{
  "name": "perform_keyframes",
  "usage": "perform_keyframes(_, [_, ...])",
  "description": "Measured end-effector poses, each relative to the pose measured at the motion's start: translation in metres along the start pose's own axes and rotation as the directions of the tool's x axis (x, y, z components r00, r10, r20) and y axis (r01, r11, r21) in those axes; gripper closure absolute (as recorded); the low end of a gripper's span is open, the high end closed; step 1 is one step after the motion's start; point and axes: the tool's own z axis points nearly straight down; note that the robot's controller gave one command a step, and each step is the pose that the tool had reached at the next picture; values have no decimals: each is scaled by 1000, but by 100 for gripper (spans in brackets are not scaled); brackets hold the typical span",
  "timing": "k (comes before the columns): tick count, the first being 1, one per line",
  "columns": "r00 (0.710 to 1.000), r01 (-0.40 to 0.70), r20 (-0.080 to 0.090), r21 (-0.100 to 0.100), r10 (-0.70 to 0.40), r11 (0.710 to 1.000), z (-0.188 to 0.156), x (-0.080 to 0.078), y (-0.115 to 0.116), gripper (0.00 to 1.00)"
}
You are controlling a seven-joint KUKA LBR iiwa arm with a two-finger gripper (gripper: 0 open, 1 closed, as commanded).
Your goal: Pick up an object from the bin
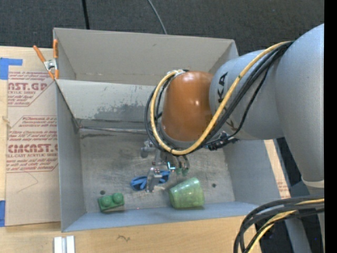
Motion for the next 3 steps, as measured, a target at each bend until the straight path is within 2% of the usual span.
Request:
perform_keyframes(1, [985,-175,10,-3,175,985,68,-7,-10,0])
perform_keyframes(2, [985,-173,8,-4,173,985,66,-7,-9,100])
perform_keyframes(3, [1000,-11,16,-1,11,1000,-89,5,-33,100])
